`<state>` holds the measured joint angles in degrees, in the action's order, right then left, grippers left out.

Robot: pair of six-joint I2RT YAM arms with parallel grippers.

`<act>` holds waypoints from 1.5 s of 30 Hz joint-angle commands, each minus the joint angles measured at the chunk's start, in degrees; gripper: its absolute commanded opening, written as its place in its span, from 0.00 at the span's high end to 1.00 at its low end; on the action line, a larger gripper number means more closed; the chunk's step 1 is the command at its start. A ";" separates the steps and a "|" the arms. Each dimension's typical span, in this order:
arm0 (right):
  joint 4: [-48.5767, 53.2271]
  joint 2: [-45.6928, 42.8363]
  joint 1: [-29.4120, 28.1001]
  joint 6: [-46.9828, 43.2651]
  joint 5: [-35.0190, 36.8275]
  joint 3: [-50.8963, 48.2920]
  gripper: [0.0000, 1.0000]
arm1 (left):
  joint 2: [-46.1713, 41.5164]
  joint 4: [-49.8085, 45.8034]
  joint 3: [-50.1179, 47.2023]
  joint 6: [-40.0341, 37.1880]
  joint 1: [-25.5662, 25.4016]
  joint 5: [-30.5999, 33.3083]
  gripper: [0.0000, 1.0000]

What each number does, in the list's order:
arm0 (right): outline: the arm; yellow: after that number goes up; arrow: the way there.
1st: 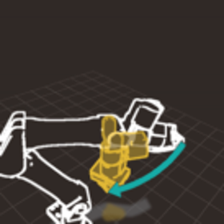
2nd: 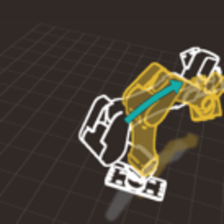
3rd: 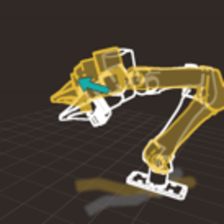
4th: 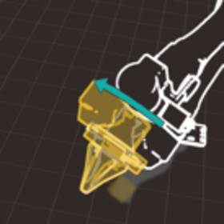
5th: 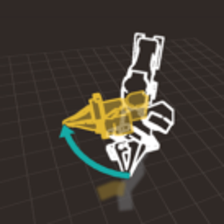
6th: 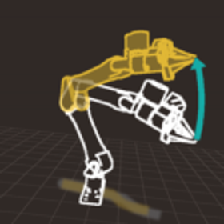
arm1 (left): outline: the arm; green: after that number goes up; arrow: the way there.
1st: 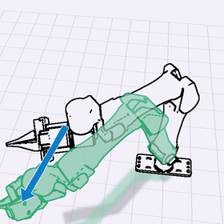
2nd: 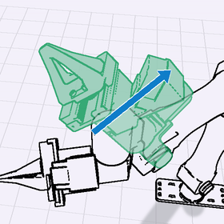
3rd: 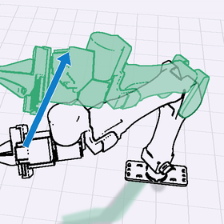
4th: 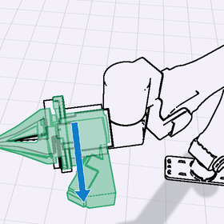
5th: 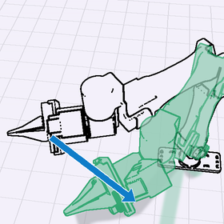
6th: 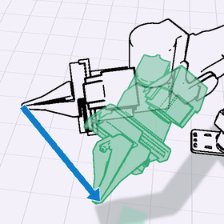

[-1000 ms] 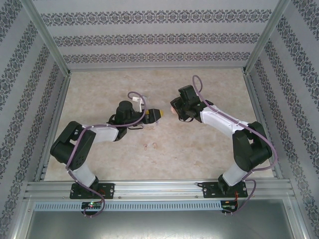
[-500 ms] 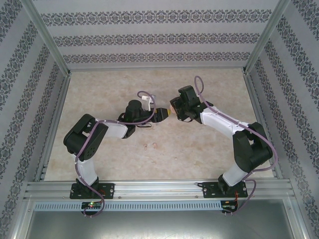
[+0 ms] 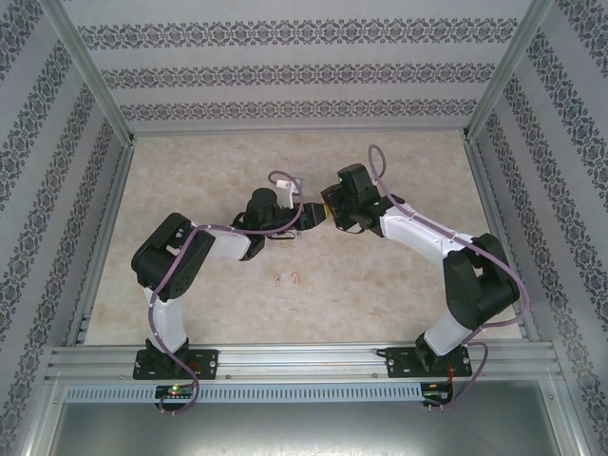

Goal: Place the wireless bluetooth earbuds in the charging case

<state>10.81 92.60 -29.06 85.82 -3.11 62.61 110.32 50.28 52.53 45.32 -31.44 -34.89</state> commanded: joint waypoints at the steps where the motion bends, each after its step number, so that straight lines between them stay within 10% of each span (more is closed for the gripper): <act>1: -0.71 -1.54 -0.64 0.93 -0.22 -0.58 0.61 | 0.81 3.43 1.82 0.13 -0.68 0.33 0.48; 22: -2.65 -1.89 -0.65 1.84 -0.64 -1.50 0.60 | 1.96 3.05 3.48 0.30 -0.64 -0.02 0.85; 30: -3.30 -6.34 1.64 -0.72 0.45 -1.47 0.32 | 1.05 1.70 3.80 0.63 -0.48 -0.89 1.00; 45: -8.78 -24.56 11.13 -47.03 -13.57 -15.70 0.29 | -9.07 -23.32 8.40 -13.72 3.84 -13.59 1.00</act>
<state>5.91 70.85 -18.17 54.87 -9.76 48.84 104.38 35.20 58.08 38.13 -28.32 -43.40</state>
